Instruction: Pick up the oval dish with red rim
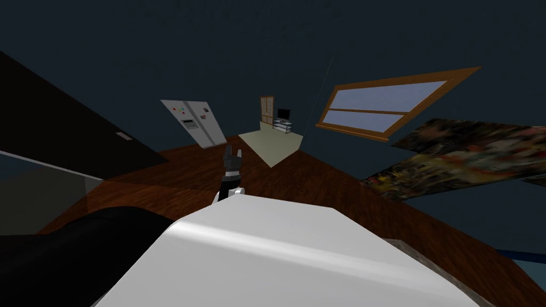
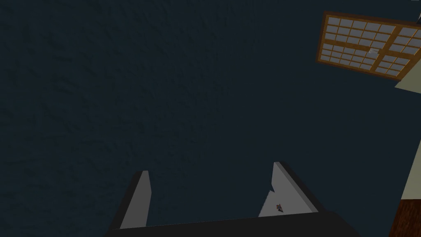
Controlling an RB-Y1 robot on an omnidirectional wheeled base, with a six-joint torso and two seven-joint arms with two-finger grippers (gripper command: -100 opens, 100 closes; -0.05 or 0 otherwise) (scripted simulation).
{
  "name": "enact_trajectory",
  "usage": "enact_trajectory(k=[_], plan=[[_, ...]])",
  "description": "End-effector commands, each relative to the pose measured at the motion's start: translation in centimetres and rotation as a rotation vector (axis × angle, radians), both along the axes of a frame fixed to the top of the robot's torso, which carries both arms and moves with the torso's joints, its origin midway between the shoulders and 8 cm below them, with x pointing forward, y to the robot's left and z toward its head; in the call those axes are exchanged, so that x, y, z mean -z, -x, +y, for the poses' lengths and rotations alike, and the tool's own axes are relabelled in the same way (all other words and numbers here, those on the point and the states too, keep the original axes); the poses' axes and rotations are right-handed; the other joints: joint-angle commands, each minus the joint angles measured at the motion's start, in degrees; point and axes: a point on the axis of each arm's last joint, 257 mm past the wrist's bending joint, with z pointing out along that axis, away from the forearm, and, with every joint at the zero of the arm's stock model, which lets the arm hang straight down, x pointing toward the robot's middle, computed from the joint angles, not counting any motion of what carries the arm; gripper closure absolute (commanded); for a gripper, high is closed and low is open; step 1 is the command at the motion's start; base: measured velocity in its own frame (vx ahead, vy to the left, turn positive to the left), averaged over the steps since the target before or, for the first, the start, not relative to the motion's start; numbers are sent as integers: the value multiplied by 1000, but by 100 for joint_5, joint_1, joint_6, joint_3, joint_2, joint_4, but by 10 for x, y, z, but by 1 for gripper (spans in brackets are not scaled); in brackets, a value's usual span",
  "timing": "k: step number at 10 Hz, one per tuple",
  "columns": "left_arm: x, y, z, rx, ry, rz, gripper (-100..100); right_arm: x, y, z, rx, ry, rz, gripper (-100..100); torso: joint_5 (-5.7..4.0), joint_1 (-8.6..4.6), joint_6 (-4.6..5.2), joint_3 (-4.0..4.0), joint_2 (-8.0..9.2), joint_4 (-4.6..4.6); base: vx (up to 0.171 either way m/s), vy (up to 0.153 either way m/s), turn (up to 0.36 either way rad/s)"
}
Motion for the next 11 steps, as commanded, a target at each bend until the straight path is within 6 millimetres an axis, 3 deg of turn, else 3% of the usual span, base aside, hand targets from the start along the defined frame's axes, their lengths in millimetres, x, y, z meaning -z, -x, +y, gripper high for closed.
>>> enact_trajectory(k=[1, 3, 5, 6, 7, 11], plan=[[0, 0, 0, 0, 0, 0, 0, 5, -15, -3, -16, -2, -18, -100, 0, 0, 0, 0, 0, 0, 44, -204, 78], [0, 0, 0, 0, 0, 0, 0, 13, -32, 2, -30, -17, -47, -100, 7, 29, 6, 16, 28, 7, 6, -129, -7], [0, 0, 0, 0, 0, 0, 0, 13, -31, 1, -30, -15, -45, -100, 22, 93, 9, 19, 32, 8, 7, -5, -19], [0, 0, 0, 0, 1, 0, 0, 13, -32, 1, -29, -16, -45, 0, 26, 104, 10, 21, 35, 9, 0, 0, 0], [0, 0, 0, 0, 1, 0, 0, 15, -17, 7, -13, -13, -46, -100, 27, 107, 10, 22, 36, 9, 10, -3, 92], [0, 0, 0, 0, 1, 0, 0, 21, 24, 29, 37, -8, -49, -100, 26, 104, 11, 20, 33, 9, 19, -12, 106]])
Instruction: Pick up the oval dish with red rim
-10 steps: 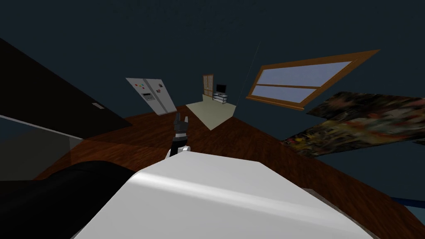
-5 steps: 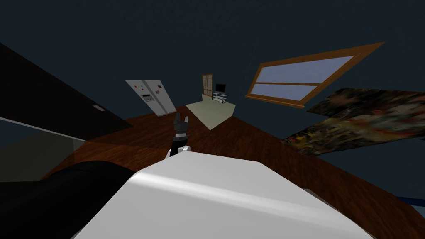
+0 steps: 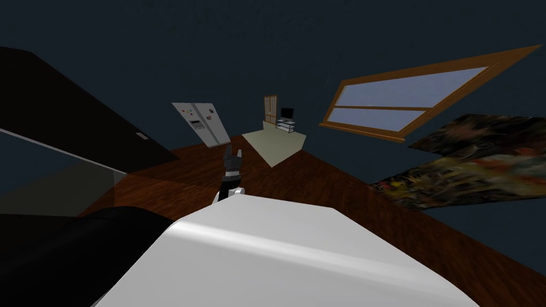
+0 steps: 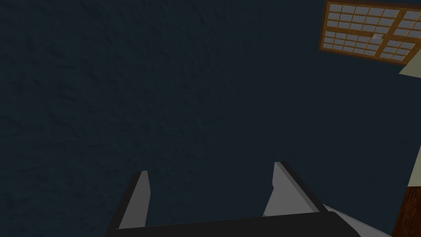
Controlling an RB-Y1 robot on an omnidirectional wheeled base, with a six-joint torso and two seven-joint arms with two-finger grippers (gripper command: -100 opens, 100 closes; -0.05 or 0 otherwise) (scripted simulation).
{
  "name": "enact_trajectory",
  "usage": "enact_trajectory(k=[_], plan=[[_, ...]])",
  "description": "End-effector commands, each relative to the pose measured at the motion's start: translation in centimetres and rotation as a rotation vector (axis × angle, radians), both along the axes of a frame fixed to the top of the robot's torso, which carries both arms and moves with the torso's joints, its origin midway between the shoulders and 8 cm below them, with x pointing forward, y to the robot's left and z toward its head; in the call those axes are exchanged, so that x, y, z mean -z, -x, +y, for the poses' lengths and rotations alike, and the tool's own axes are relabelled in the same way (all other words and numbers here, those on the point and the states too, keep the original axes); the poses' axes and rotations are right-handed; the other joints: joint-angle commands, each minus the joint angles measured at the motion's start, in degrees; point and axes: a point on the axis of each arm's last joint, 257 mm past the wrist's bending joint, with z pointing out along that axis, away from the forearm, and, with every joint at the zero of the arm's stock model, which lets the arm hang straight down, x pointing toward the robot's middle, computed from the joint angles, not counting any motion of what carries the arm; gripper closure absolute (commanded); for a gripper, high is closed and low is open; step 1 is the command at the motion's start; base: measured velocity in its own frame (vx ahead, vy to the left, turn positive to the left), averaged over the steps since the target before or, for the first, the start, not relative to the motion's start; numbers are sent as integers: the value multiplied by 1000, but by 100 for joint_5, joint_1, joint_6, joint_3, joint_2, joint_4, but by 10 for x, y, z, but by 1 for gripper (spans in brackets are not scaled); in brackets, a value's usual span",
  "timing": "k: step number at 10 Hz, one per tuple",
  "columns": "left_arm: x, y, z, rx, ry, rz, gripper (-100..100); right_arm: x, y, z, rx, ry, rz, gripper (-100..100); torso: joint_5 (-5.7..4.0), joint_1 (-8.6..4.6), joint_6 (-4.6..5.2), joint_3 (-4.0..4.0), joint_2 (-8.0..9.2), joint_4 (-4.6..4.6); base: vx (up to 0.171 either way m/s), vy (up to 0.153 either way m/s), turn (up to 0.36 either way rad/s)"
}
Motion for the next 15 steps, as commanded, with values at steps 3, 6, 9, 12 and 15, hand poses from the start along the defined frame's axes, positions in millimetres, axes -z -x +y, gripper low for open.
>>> enact_trajectory(k=[3, 6, 9, 12, 15], plan=[[0, 0, 0, 0, 0, 0, 0, 7, 34, 22, 41, 1, -3, -100, -1, -7, -4, -4, -6, -2, 21, -17, 122], [0, 0, 0, 0, 0, 0, 0, 16, 68, 52, 87, -2, -6, -100, -4, -4, -2, -1, -4, 1, 16, -16, 121], [0, 0, 0, 0, 0, 0, 0, 20, 79, 64, 106, -3, -8, -100, -9, -5, 0, -3, -9, 2, 21, -25, 49], [0, 0, 0, 0, 0, 0, 0, 20, 80, 64, 106, -3, -7, 100, -7, 6, -4, 0, -5, 5, -4, 5, 17], [0, 0, 0, 0, 0, 0, 0, 20, 80, 64, 106, -3, -7, 100, -7, 4, -5, -1, -6, 4, 0, 0, 0]])
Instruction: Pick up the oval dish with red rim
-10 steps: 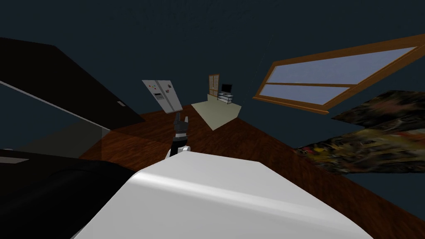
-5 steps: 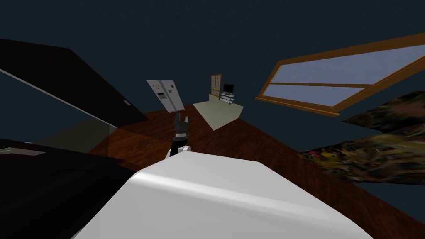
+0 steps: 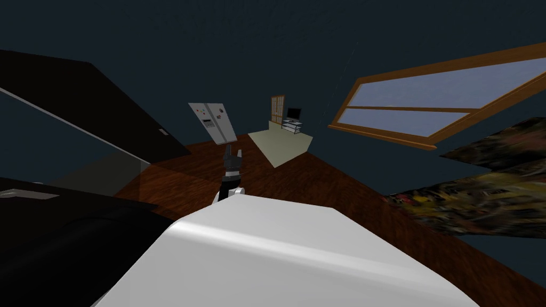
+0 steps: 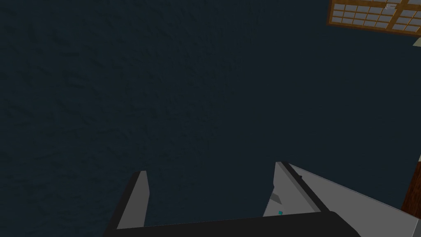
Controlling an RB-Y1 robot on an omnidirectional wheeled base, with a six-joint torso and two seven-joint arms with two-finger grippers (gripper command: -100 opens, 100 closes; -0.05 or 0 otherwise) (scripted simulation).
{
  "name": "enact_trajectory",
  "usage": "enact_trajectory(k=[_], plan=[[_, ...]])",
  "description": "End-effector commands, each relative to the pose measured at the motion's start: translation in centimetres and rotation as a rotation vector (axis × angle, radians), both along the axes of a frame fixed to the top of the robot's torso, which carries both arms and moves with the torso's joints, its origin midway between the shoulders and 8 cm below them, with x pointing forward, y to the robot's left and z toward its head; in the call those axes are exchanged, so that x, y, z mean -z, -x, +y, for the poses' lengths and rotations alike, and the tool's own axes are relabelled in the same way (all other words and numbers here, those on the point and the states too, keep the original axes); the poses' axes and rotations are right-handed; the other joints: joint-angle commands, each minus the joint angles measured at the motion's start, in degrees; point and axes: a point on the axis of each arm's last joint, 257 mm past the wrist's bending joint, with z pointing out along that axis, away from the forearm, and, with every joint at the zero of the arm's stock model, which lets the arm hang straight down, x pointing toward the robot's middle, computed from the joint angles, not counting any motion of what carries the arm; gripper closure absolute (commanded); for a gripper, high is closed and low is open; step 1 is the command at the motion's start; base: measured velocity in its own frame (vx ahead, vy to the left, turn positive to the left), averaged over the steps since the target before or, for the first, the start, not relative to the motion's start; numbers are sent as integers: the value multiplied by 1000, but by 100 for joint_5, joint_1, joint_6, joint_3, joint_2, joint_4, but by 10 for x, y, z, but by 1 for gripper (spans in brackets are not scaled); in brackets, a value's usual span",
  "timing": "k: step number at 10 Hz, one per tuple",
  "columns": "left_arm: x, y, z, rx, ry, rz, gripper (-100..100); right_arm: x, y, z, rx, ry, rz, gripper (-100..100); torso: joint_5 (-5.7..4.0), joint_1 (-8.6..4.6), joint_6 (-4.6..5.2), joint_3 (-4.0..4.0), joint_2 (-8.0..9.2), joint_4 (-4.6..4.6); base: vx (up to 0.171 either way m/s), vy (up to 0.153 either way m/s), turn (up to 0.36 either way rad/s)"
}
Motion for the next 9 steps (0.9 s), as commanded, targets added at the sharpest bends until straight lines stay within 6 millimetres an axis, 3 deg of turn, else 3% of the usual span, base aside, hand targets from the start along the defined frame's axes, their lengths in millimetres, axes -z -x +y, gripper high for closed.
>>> enact_trajectory(k=[1, 2, 3, 7, 9], plan=[[0, 0, 0, 0, 0, 0, 0, 0, 0, 0, 0, 0, 0, 100, 0, 0, 0, 0, 0, 0, 0, 0, 0], [0, 0, 0, 0, 0, 0, 0, 0, 0, 0, 0, 0, 0, 0, 0, 0, 0, 0, 0, 0, 0, 0, 0], [0, 0, 0, 0, 0, 0, 0, -3, -11, -11, -16, 1, 1, 100, 0, 0, 0, 0, 0, 0, 10, -22, -36], [0, 0, 0, 0, 0, 0, 0, -15, -57, -50, -76, 4, 4, 100, 2, -11, -16, -12, -19, -6, 13, -16, -69], [0, 0, 0, 0, 0, 0, 0, -18, -71, -60, -98, 3, 7, 100, 4, 7, -2, -4, -5, -4, -27, 28, -129]])
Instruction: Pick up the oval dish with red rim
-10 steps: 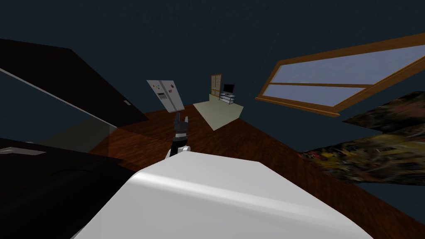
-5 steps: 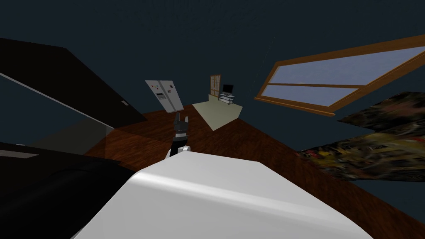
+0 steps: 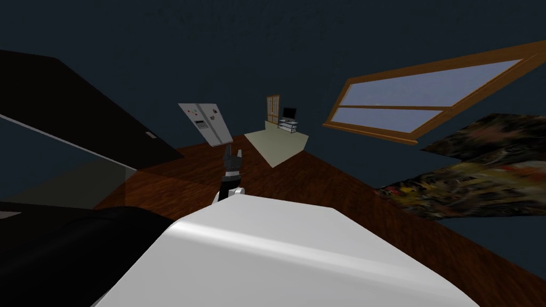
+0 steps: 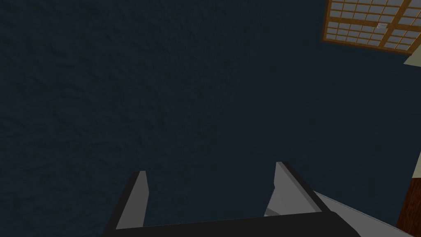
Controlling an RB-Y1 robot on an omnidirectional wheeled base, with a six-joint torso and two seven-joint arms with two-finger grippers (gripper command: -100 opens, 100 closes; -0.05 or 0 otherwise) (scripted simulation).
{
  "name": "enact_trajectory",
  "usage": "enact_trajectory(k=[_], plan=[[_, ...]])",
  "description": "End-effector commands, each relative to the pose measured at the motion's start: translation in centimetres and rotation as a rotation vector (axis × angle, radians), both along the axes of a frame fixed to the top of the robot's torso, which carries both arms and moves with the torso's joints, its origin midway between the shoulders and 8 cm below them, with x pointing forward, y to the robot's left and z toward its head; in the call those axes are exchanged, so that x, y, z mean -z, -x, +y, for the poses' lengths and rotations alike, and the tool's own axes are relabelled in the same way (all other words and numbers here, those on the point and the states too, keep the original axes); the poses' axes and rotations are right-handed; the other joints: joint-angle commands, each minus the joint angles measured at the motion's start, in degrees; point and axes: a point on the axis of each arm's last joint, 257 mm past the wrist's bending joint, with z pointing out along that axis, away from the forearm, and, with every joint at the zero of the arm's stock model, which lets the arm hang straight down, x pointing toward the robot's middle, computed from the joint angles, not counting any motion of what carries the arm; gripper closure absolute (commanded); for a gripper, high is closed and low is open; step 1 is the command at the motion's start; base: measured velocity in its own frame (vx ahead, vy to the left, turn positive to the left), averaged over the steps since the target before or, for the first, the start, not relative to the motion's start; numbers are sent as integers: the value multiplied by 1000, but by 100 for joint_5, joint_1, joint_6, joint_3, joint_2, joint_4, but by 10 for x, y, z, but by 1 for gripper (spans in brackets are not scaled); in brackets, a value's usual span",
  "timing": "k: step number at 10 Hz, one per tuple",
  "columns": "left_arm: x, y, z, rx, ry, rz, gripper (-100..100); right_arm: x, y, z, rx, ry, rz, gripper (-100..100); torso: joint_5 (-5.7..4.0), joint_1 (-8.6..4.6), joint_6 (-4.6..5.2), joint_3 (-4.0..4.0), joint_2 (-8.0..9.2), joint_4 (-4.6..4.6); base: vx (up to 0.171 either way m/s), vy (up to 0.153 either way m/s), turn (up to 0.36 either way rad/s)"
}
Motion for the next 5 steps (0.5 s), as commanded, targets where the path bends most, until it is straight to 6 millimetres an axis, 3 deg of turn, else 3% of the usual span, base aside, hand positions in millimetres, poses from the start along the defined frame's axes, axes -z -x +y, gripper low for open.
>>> enact_trajectory(k=[1, 2, 5], plan=[[0, 0, 0, 0, 0, 0, 0, -4, -19, -10, -14, -1, 0, 100, 0, 0, 0, 0, 0, 0, -42, 37, -240], [0, 0, 0, 0, 0, 0, 0, -4, -21, -11, -21, -2, 3, 100, 3, 4, 6, 3, 5, 1, -37, 34, -88], [0, 0, 0, 0, 0, 0, 0, -9, -61, -30, -64, -6, 3, 100, 7, 9, 5, 3, 5, 1, -49, 40, -158]])
